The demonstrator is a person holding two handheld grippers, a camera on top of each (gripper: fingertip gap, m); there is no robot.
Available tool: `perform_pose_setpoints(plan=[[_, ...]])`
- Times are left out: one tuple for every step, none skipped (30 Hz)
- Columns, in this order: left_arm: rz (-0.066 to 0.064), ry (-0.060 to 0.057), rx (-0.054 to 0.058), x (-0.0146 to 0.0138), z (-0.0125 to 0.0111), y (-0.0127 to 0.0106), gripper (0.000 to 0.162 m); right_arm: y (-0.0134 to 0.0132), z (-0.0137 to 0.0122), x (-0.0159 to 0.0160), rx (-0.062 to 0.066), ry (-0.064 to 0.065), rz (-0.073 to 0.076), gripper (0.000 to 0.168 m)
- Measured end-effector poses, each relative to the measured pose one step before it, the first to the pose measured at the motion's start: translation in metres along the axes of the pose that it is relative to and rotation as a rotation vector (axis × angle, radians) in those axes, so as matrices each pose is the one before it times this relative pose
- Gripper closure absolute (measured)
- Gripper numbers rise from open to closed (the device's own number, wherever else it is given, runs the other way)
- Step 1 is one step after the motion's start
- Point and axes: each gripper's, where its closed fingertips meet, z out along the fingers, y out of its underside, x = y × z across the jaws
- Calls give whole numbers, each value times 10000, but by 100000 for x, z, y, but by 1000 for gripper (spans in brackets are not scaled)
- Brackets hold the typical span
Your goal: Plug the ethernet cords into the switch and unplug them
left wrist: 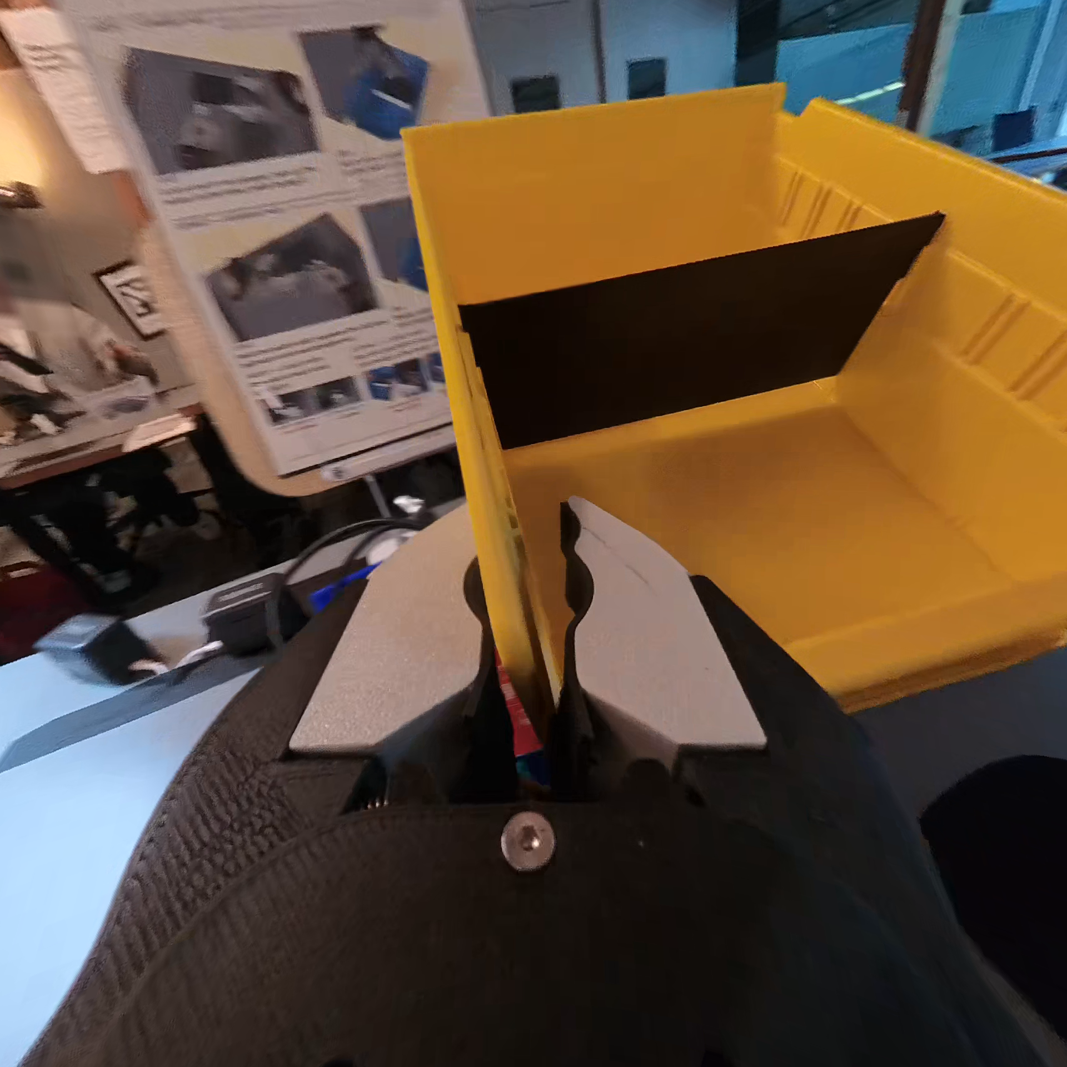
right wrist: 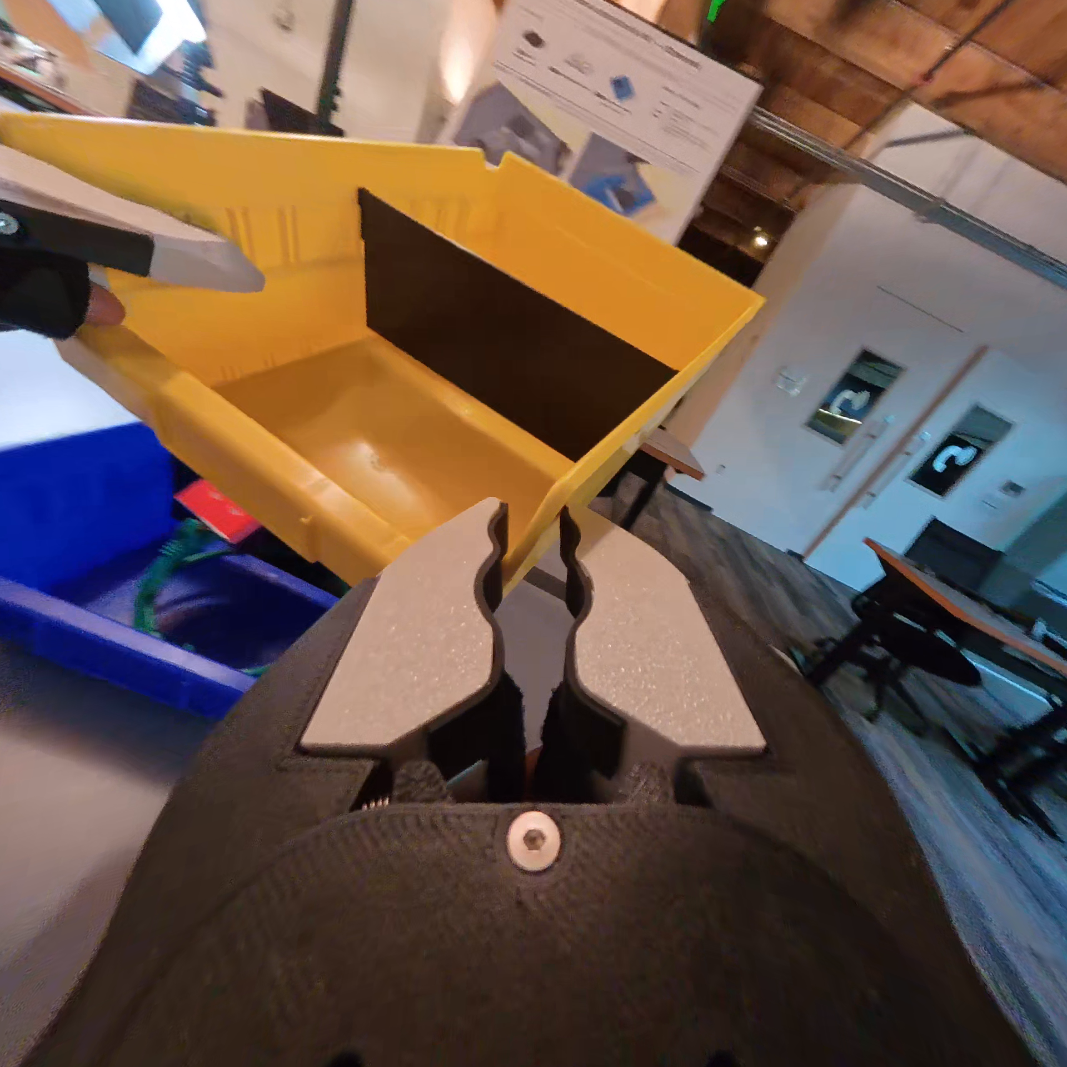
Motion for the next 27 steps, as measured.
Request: perform_pose_setpoints(plan=[[28, 259, -140, 1679, 959, 186, 142, 899, -456, 1447, -122, 281, 5, 152], [43, 223, -102, 1607, 990, 190, 141, 1078, -405, 1375, -218, 236, 62, 152], [85, 185, -116, 1535, 1026, 245, 141, 1167, -338, 1285, -270, 213, 141, 153], [59, 166, -146, 1421, 1018, 288, 141, 1156, -297, 1192, -222, 200, 101, 154], [17, 174, -130, 1362, 951, 270, 141, 1170, -268, 1099, -214, 191, 53, 154], [55, 135, -135, 1272, 884, 259, 141, 1234, -214, 993, -244, 144, 64, 154], [117, 82, -157, 1174, 828, 289, 141, 1261, -173, 910, -253, 104, 111, 154], [112, 79, -151, 1164, 732, 271, 141, 1238, -121, 832, -227, 92, 134, 154], [126, 74, -128, 1094, 628, 238, 141, 1247, -86, 786, -223, 92, 115, 154], [140, 49, -119, 999, 566, 250, 141, 1210, -47, 696, -207, 68, 114, 154], [148, 38, -118, 880, 526, 293, 141, 1140, -39, 569, -176, 25, 100, 154], [140, 40, -112, 782, 515, 319, 141, 1080, -7, 450, -156, -11, 109, 154], [124, 47, -128, 679, 514, 399, 140, 1010, 42, 364, -142, -26, 127, 154], [81, 69, -146, 609, 485, 460, 140, 924, 83, 280, -141, -23, 119, 154], [25, 84, -158, 513, 408, 476, 140, 842, 106, 221, -155, -27, 86, 154], [5, 88, -170, 435, 348, 518, 139, 744, 133, 157, -158, -27, 33, 154], [-22, 83, -150, 350, 299, 491, 138, 635, 163, 122, -161, -22, -7, 154], [-33, 63, -129, 266, 261, 475, 137, 529, 159, 68, -154, -30, -38, 154], [-34, 66, -107, 221, 216, 435, 137, 454, 142, 40, -139, -27, -68, 154], [-42, 71, -78, 191, 166, 378, 136, 389, 130, 17, -120, -22, -75, 154], [-76, 60, -60, 145, 110, 305, 136, 335, 108, -4, -97, -26, -49, 154], [-65, 56, -12, 124, 37, 163, 135, 284, 96, -7, -74, -26, -15, 153], [-44, 52, 31, 113, -13, 45, 135, 268, 69, 17, -81, -24, 14, 153], [16, 19, 86, 91, -43, -62, 136, 269, 67, 48, -98, -6, 18, 154], [57, 21, 30, 100, -30, 3, 137, 255, 74, 56, -112, 3, 2, 154], [-34, 66, -43, 169, 32, 116, 138, 286, 76, 46, -141, -17, -19, 154], [-80, 98, -121, 191, 109, 302, 137, 306, 54, 42, -155, -8, -37, 154]])
